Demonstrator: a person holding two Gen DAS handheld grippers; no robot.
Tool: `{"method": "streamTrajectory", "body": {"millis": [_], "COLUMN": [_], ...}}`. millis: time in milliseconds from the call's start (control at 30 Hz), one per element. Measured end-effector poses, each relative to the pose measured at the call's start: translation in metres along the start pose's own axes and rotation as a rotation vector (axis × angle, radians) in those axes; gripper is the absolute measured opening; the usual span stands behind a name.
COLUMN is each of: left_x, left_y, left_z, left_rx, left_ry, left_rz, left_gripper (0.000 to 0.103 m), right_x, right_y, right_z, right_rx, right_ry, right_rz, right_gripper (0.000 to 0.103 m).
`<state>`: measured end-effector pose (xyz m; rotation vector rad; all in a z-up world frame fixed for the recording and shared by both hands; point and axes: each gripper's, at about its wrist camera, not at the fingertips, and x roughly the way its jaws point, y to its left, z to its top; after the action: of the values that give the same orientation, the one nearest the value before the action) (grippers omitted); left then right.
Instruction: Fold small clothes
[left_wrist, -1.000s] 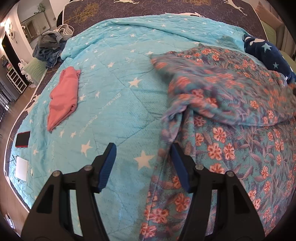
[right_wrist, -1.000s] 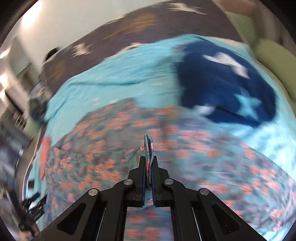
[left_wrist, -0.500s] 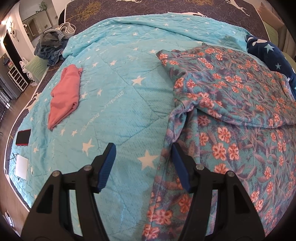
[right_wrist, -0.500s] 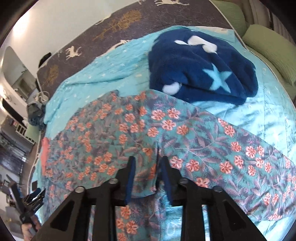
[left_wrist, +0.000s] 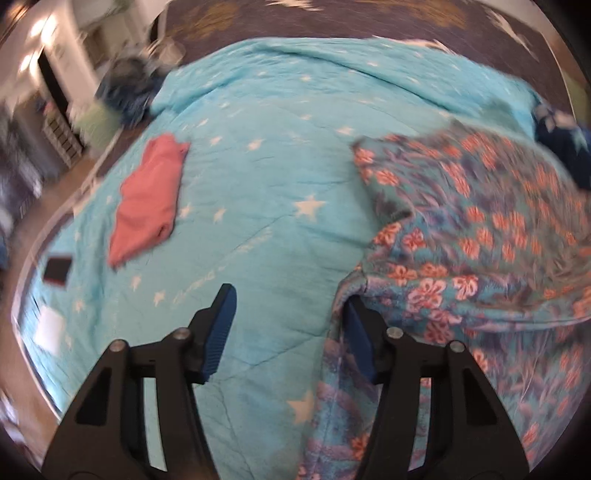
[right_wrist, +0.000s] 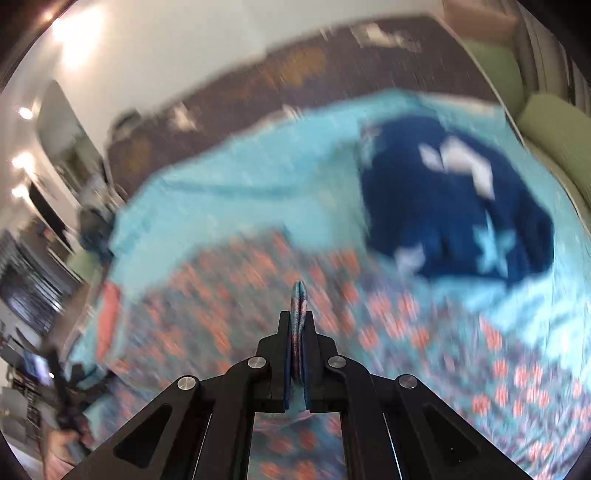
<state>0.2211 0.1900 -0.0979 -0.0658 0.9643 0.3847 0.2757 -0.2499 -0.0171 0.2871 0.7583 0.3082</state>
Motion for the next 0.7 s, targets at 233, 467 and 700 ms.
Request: {"method": "streamTrajectory", "body": {"millis": [233, 467, 700], "left_x": [0.004, -0.005, -0.017], "left_y": [0.007, 0.005, 0.001], "left_z": [-0.019, -0.020, -0.025], "left_rx": [-0.026, 0.010, 0.041], "left_ry": [-0.004, -0.022, -0.053], "left_rz": [-0.009, 0.004, -0.002], "left_gripper": [0.060, 0.060, 0.060], "right_x": [0.049, 0.053, 0.013], "right_y": [-0.021, -0.075, -0.062], "right_z": [-0.006, -0.042, -0.050], "right_rx": [0.037, 0.192, 0.095], "right_ry": [0.159, 0.247, 0.246], "right_rz": [-0.138, -0.162, -0.039], "right_gripper": [0.006, 0.010, 0.021]}}
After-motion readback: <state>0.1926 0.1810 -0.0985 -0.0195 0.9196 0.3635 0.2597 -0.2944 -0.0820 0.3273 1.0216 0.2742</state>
